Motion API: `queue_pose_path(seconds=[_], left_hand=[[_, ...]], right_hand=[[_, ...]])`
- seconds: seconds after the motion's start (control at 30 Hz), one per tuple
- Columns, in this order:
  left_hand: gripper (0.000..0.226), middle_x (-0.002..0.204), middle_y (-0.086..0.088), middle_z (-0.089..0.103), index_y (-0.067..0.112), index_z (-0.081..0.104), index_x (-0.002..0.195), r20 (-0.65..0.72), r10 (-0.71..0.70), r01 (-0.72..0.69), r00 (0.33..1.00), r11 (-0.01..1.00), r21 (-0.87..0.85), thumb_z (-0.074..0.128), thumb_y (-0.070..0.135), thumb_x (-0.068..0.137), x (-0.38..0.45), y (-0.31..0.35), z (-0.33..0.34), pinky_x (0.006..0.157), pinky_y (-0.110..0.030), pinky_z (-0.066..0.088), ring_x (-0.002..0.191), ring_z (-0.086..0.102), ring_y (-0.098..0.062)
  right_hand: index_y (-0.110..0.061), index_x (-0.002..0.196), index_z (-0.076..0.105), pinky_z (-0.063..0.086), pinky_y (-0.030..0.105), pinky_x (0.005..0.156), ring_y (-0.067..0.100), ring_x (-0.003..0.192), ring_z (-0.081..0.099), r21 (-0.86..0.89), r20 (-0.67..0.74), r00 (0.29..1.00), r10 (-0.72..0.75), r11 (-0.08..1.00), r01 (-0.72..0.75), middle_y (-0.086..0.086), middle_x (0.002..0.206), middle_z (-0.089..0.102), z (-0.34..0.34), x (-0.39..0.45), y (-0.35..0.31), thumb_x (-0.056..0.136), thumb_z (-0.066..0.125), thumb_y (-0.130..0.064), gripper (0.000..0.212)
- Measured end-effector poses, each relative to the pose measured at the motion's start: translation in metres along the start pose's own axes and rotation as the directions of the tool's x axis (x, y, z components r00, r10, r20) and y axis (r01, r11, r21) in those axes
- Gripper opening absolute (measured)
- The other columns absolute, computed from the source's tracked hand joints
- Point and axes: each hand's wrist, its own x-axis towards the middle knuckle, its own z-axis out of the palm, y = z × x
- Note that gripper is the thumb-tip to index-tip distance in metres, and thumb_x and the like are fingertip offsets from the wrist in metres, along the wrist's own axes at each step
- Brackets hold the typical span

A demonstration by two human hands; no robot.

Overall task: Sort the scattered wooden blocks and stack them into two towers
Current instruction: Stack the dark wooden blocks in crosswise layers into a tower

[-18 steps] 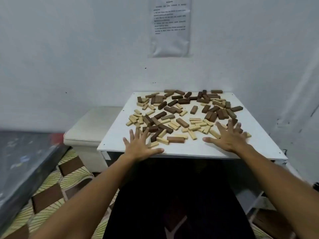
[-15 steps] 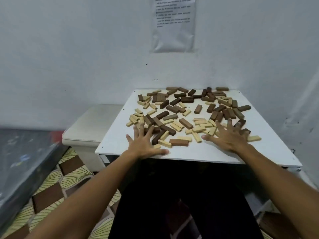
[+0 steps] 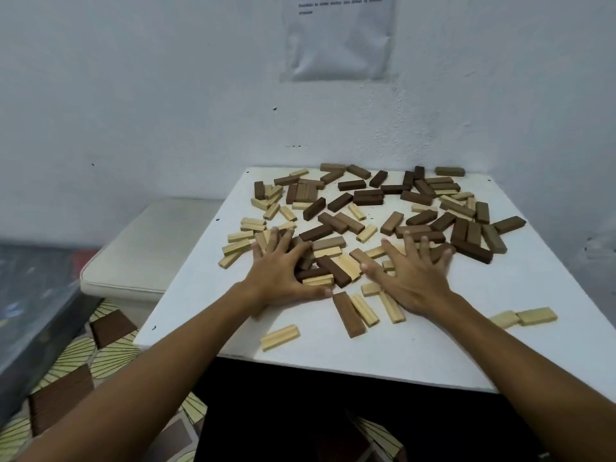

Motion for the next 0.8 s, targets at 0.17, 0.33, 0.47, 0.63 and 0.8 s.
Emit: queue_pose_path(seconds=[0.17,0.33,0.47,0.63,0.8], left_hand=[[0.125,0.164,-0.001,-0.004,0.034,0.018,0.152,0.021,0.017,-0.017,1.000,1.000,0.012,0.032,0.099,0.046,0.012,0.003,-0.005,0.114,-0.065,-0.008,0.148,-0.018,-0.030],[0.122,0.164,-0.003,-0.002,0.034,0.019,0.153,0.050,0.019,-0.020,0.999,0.999,0.025,0.033,0.097,0.049,0.014,0.002,-0.018,0.115,-0.063,-0.009,0.148,-0.015,-0.029],[0.127,0.164,-0.001,-0.002,0.037,0.016,0.152,0.013,0.070,-0.070,0.997,0.998,-0.005,0.027,0.103,0.044,0.002,-0.011,-0.025,0.116,-0.060,-0.010,0.149,-0.016,-0.024],[0.114,0.161,0.013,-0.007,0.050,0.015,0.147,0.042,0.223,-0.221,0.974,0.974,-0.049,0.037,0.102,0.048,-0.031,-0.025,-0.022,0.116,-0.057,-0.012,0.147,-0.021,-0.015],[0.116,0.159,0.013,-0.022,0.054,0.007,0.147,0.111,0.247,-0.247,0.963,0.969,-0.016,0.038,0.103,0.046,-0.060,-0.025,-0.011,0.114,-0.053,-0.016,0.143,-0.032,-0.013]], right_hand=[[-0.034,0.151,0.023,-0.009,0.064,0.113,0.029,0.150,-0.001,0.093,-0.020,0.993,-0.112,0.989,0.114,0.006,0.163,0.004,-0.003,0.011,-0.010,0.090,0.019,-0.072,0.072],[-0.023,0.142,0.048,0.027,0.044,0.115,0.016,0.144,0.025,0.557,-0.197,0.946,-0.257,0.765,0.324,-0.005,0.160,0.020,-0.018,0.007,0.002,0.093,0.060,-0.038,0.052],[-0.029,0.147,0.039,0.010,0.052,0.119,0.022,0.148,0.016,0.358,-0.182,0.970,-0.161,0.908,0.218,0.000,0.161,0.019,-0.021,-0.005,0.027,0.092,0.051,-0.055,0.062],[-0.039,0.152,0.014,-0.010,0.063,0.112,0.029,0.148,-0.014,0.040,-0.039,0.997,0.068,0.997,-0.066,0.006,0.163,0.000,-0.030,-0.038,0.069,0.079,0.009,-0.088,0.089],[-0.042,0.152,-0.002,-0.009,0.069,0.109,0.039,0.145,-0.020,-0.121,0.077,0.957,0.278,0.956,-0.268,0.006,0.161,-0.017,-0.025,-0.063,0.093,0.071,-0.006,-0.087,0.093]])
